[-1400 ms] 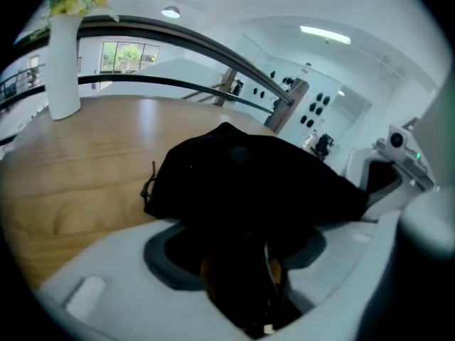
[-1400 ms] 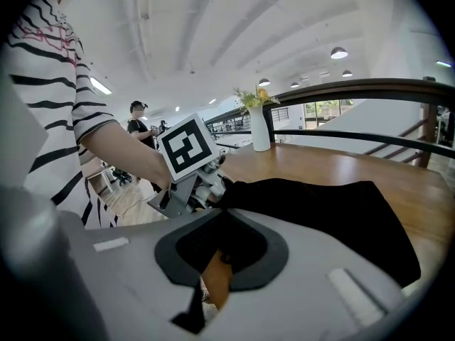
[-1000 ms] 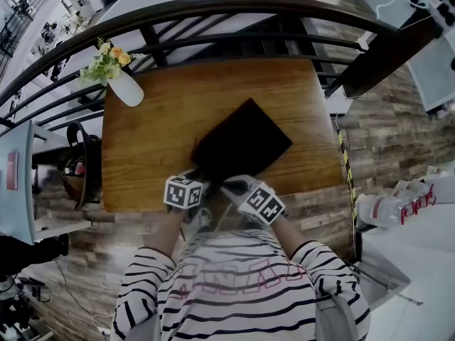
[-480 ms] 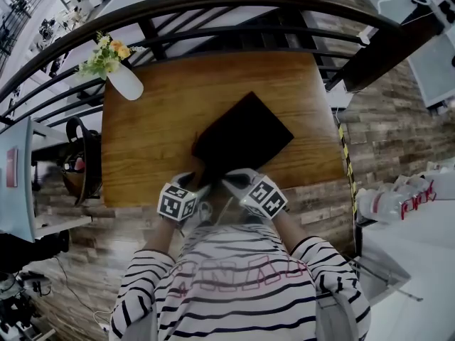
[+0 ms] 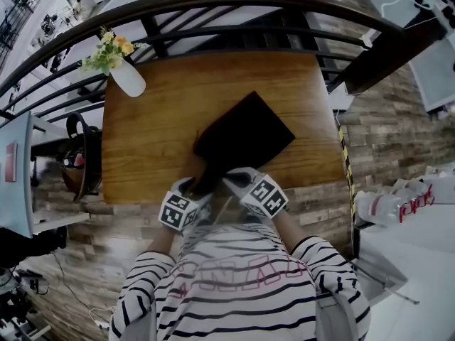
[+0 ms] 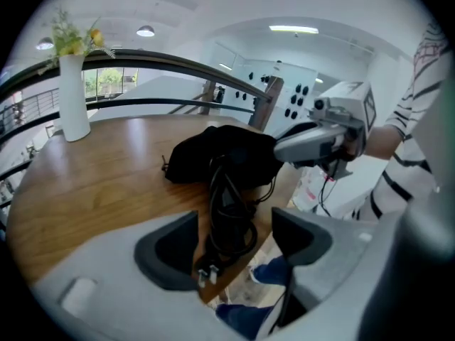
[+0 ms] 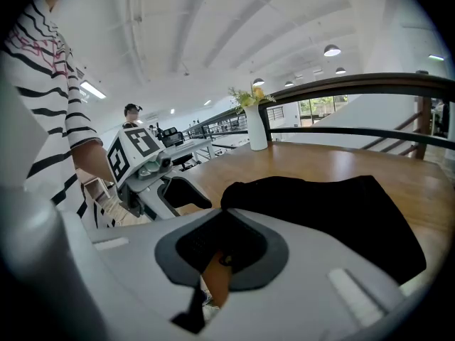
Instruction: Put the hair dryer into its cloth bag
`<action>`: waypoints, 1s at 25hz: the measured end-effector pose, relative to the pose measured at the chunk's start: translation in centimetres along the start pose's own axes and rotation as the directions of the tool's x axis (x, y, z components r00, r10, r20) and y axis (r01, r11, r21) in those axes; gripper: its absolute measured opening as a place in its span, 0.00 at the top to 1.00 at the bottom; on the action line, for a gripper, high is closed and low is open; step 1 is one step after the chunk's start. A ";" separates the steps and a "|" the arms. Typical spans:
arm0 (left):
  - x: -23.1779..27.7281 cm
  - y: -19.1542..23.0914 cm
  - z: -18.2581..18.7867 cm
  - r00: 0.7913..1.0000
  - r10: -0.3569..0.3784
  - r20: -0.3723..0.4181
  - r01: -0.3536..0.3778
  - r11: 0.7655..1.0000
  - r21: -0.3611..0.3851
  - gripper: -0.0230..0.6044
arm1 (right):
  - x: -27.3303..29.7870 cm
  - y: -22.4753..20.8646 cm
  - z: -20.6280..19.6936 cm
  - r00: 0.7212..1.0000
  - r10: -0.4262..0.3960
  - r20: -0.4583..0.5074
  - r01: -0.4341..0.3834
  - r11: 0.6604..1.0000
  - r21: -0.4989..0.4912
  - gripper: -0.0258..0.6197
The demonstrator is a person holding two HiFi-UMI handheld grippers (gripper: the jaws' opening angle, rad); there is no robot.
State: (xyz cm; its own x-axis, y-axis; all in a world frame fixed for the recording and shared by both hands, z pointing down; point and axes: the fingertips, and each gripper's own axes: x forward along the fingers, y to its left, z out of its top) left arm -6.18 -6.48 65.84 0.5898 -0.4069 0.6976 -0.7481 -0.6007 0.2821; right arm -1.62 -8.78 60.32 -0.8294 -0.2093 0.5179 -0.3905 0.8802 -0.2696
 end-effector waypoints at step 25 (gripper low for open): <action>3.9 0.6 1.1 0.999 0.004 -0.032 -0.004 1.000 0.010 0.61 | 0.1 0.6 0.9 1.000 0.010 -0.001 -0.010 0.999 -0.031 0.94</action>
State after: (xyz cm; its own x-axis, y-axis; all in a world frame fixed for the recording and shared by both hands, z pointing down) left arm -4.01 -9.16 67.99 0.5765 -0.3876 0.7194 -0.7473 -0.6060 0.2724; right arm -2.25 -8.68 59.47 -0.8329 -0.1997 0.5162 -0.3696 0.8949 -0.2500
